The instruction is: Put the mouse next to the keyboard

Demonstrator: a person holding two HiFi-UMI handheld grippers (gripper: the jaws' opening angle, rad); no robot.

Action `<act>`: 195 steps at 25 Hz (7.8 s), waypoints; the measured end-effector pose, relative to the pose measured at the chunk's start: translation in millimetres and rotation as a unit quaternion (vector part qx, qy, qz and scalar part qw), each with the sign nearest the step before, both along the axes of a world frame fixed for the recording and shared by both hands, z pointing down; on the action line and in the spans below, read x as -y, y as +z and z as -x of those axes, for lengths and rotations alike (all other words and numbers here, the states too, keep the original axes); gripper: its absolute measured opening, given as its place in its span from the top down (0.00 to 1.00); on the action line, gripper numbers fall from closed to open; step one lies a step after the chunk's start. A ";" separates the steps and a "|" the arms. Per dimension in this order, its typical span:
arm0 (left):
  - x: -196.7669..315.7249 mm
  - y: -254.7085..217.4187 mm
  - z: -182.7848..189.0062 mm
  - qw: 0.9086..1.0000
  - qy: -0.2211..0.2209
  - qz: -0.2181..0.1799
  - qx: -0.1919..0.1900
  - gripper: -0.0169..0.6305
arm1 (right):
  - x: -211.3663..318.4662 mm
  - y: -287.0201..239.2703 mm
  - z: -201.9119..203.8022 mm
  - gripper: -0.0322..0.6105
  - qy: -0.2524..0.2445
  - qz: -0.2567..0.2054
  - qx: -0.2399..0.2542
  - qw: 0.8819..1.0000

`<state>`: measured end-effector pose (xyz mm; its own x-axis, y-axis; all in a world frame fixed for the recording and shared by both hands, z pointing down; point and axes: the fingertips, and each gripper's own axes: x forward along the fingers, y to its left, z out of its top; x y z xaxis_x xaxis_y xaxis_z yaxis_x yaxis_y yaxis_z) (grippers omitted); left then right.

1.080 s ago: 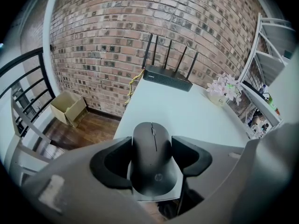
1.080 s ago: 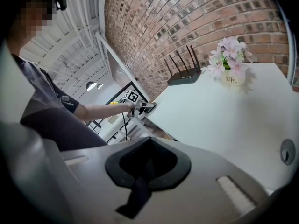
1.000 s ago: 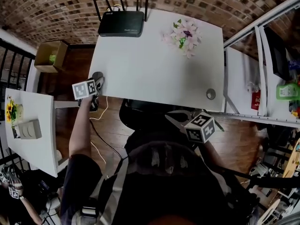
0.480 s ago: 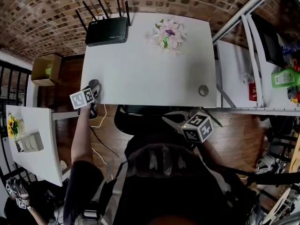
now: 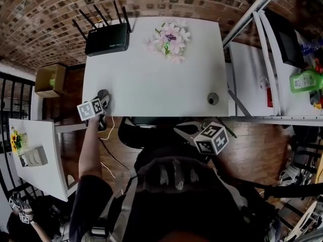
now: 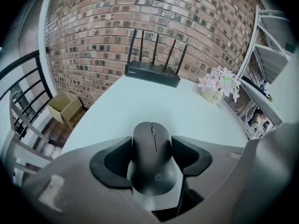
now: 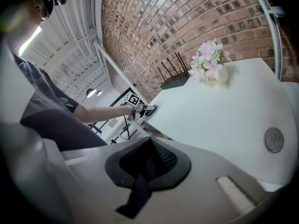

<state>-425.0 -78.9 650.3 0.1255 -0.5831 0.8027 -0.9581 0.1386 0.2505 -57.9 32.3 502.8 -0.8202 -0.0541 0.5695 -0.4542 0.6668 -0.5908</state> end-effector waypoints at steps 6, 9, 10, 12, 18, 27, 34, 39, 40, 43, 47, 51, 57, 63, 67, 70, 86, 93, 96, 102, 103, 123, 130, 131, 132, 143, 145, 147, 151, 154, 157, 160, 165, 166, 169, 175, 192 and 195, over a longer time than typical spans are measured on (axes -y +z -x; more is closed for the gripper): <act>2.1 1.9 -18.6 1.000 -0.006 0.004 -0.002 0.55 | 2.3 2.5 -13.2 0.94 -0.007 0.003 0.005 1.000; 1.2 0.8 -27.8 1.000 -0.004 0.006 -0.003 0.55 | 2.6 1.6 -19.2 0.94 -0.007 0.003 0.007 1.000; 1.5 0.7 -30.8 1.000 -0.003 0.006 -0.003 0.55 | 2.8 1.5 -20.7 0.94 -0.007 0.003 0.008 1.000; 2.5 0.9 -35.8 1.000 -0.002 0.006 -0.003 0.55 | 3.3 1.6 -23.3 0.94 -0.005 0.003 0.010 1.000; 7.7 1.3 -52.4 1.000 0.001 0.009 -0.006 0.55 | 3.0 1.9 -31.9 0.94 -0.001 0.002 0.014 1.000; 13.2 0.9 -81.3 1.000 0.024 0.010 -0.006 0.55 | -0.8 2.6 -39.6 0.94 -0.002 0.002 0.022 1.000; 14.6 1.0 -96.2 0.999 0.027 0.017 -0.009 0.55 | -1.0 3.6 -51.6 0.94 0.008 0.007 0.023 1.000; 15.5 0.4 -109.0 0.999 0.032 0.015 -0.008 0.55 | -0.2 3.2 -59.9 0.94 0.010 0.006 0.023 1.000; 15.9 0.4 -112.3 0.999 0.034 0.016 -0.008 0.55 | -0.1 3.2 -61.7 0.94 0.010 0.006 0.023 1.000; 17.4 0.5 -123.8 0.999 0.042 0.016 -0.009 0.55 | 0.4 3.4 -67.8 0.94 0.010 0.004 0.023 1.000; 19.6 -1.1 -140.9 0.998 0.055 0.016 -0.004 0.55 | 0.7 3.0 -76.8 0.94 0.011 0.004 0.025 1.000; 21.2 -1.2 -155.3 0.998 0.064 0.021 0.002 0.56 | -1.1 4.6 -84.4 0.94 0.010 0.005 0.030 1.000; 18.6 -0.7 -184.1 0.997 0.080 0.024 -0.005 0.56 | -2.4 5.4 -96.7 0.94 0.010 0.003 0.034 0.999; 18.9 -1.3 -211.8 0.995 0.095 0.021 -0.008 0.56 | -2.3 5.5 -113.1 0.94 0.017 0.001 0.035 0.999; 22.7 -1.1 -233.0 0.994 0.104 0.017 -0.010 0.56 | -2.1 6.0 -126.4 0.94 0.022 -0.002 0.035 0.999; 26.0 -0.9 -246.5 0.994 0.108 0.016 -0.013 0.56 | -1.3 6.4 -136.3 0.94 0.025 -0.006 0.033 0.999; 43.8 -2.5 -319.5 0.989 0.144 0.003 -0.035 0.56 | -5.2 9.5 -160.4 0.94 0.029 0.002 0.029 0.999; 51.9 -4.5 -339.3 0.989 0.144 0.001 -0.023 0.56 | -5.6 9.8 -162.6 0.94 0.023 0.006 0.024 0.999; 54.7 -4.2 -354.1 0.988 0.151 -0.004 -0.024 0.56 | -5.8 10.2 -164.8 0.94 0.021 0.006 0.021 1.000; 57.6 -4.8 -387.8 0.982 0.188 -0.006 -0.024 0.56 | -6.4 11.2 -168.2 0.94 0.017 0.009 0.017 1.000; 58.3 -4.8 -393.3 0.981 0.193 -0.006 -0.024 0.56 | -6.0 11.4 -168.9 0.94 0.018 0.009 0.016 1.000; 54.3 -6.2 -450.7 0.972 0.234 -0.002 -0.032 0.56 | -3.1 13.2 -163.0 0.94 0.019 0.015 0.017 1.000; 48.3 -7.6 -461.0 0.969 0.245 0.003 -0.033 0.56 | 1.1 11.0 -156.3 0.94 0.020 0.011 0.027 0.999; 47.1 -7.2 -462.7 0.969 0.245 0.003 -0.032 0.56 | 0.9 11.5 -156.9 0.94 0.020 0.012 0.027 0.999; 46.6 -6.8 -464.4 0.969 0.243 0.002 -0.031 0.56 | 1.0 12.1 -157.7 0.94 0.021 0.013 0.027 0.999; 47.4 -6.4 -473.3 0.974 0.221 -0.003 -0.039 0.56 | 9.1 10.7 -153.4 0.94 0.008 0.002 0.028 1.000; 45.9 -6.9 -475.9 0.974 0.221 -0.010 -0.037 0.57 | 9.2 10.7 -154.5 0.94 0.008 0.001 0.027 1.000; 44.5 -6.4 -478.6 0.973 0.228 -0.017 -0.027 0.57 | 8.6 10.5 -156.1 0.94 0.011 0.002 0.027 1.000; 42.7 -7.2 -488.0 0.968 0.248 -0.016 -0.029 0.57 | 8.8 8.8 -159.5 0.94 0.016 0.001 0.026 1.000; 41.6 -8.1 -489.3 0.966 0.255 -0.016 -0.027 0.57 | 6.8 8.4 -160.5 0.94 0.013 0.002 0.024 1.000; 41.0 -7.5 -486.3 0.966 0.255 -0.019 -0.026 0.57 | 4.6 8.1 -159.1 0.94 0.005 0.001 0.027 1.000; 39.7 -3.7 -491.2 0.968 0.248 -0.020 -0.041 0.56 | 2.1 9.1 -165.8 0.94 0.003 0.000 0.025 1.000; 43.8 -4.2 -503.5 0.965 0.258 -0.013 -0.043 0.56 | 2.9 8.5 -171.1 0.94 0.022 0.005 0.025 0.999; 44.1 -4.7 -501.7 0.965 0.258 -0.012 -0.043 0.56 | 2.4 8.8 -169.1 0.94 0.022 0.007 0.024 0.999; 46.1 -6.2 -498.7 0.966 0.255 -0.017 -0.045 0.56 | 2.1 9.4 -165.7 0.94 0.018 0.005 0.022 1.000; 58.4 -8.8 -496.9 0.966 0.255 -0.042 -0.029 0.58 | -0.7 9.2 -165.0 0.94 0.018 0.004 0.011 1.000; 62.0 -7.6 -471.3 0.967 0.243 -0.054 -0.048 0.57 | -3.9 7.1 -151.2 0.94 0.018 0.000 -0.002 1.000; 63.2 -7.3 -459.3 0.969 0.238 -0.056 -0.045 0.57 | -4.4 6.5 -146.3 0.94 0.017 0.000 -0.003 1.000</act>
